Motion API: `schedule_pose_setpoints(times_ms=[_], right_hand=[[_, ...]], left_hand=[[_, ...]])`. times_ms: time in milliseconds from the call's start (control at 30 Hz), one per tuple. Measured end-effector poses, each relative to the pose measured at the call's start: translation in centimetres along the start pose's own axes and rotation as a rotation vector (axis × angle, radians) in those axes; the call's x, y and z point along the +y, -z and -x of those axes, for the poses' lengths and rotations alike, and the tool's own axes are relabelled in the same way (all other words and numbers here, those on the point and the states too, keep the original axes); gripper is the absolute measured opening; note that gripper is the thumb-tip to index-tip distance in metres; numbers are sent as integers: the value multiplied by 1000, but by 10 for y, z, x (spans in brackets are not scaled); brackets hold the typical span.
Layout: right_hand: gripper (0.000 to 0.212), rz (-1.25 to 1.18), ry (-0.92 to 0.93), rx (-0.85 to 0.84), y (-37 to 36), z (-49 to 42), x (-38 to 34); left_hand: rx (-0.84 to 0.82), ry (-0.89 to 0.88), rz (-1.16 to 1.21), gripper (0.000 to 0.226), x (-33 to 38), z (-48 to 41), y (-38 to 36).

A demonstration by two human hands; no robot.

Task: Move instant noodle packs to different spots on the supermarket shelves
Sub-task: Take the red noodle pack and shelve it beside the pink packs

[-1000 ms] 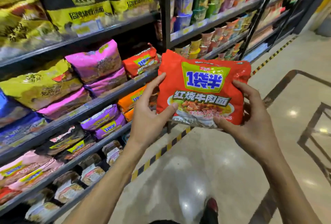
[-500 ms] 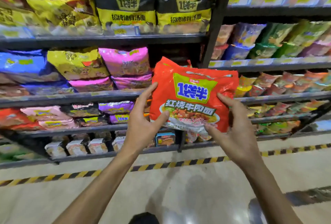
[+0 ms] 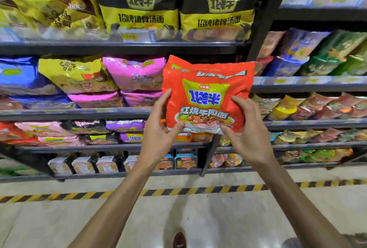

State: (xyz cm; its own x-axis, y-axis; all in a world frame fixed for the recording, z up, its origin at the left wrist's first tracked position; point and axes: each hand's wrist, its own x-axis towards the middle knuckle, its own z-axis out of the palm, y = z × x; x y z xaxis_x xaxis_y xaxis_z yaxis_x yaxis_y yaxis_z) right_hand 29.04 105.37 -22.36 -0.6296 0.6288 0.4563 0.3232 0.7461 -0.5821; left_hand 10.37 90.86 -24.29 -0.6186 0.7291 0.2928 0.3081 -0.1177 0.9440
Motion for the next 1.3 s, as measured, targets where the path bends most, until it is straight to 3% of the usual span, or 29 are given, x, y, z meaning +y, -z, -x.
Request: schedule_pose_setpoints(times_ms=[267, 400, 533, 667, 900, 1300], right_hand=[[72, 31, 146, 114, -43, -44, 47], [69, 188, 331, 238, -65, -56, 71], [77, 129, 244, 272, -87, -70, 98], [78, 92, 294, 260, -96, -85, 113], [95, -18, 316, 260, -105, -97, 131], [81, -12, 304, 304, -119, -113, 146]], left_hand=[[116, -76, -185, 82, -48, -51, -18], [219, -141, -250, 82, -65, -61, -37], [290, -213, -275, 75, -90, -73, -51], [342, -346, -307, 75, -112, -87, -62], [349, -357, -326, 75, -132, -97, -64], [295, -358, -287, 80, -140, -122, -61]])
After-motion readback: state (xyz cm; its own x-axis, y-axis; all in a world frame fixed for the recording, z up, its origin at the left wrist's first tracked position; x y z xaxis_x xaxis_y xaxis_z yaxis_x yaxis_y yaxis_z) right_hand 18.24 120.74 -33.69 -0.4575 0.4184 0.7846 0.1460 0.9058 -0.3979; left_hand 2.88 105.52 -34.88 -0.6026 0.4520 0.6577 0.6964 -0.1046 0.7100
